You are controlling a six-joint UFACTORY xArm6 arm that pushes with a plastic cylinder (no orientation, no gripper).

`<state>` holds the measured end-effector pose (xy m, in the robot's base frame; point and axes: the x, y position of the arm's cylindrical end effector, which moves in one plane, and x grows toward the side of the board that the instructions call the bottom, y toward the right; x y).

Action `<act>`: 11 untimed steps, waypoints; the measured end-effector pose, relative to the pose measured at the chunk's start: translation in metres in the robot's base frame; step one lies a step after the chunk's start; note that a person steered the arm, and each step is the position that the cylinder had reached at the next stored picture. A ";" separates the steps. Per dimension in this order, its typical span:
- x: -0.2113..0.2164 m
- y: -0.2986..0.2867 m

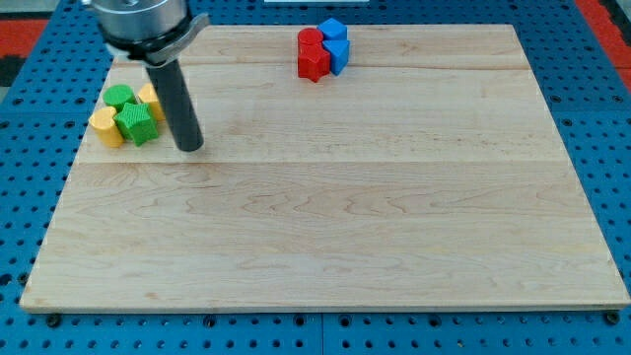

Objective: Separate the red star from the red circle

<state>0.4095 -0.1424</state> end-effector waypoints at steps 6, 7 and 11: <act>-0.111 0.020; -0.126 0.020; -0.194 0.056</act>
<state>0.2155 -0.0862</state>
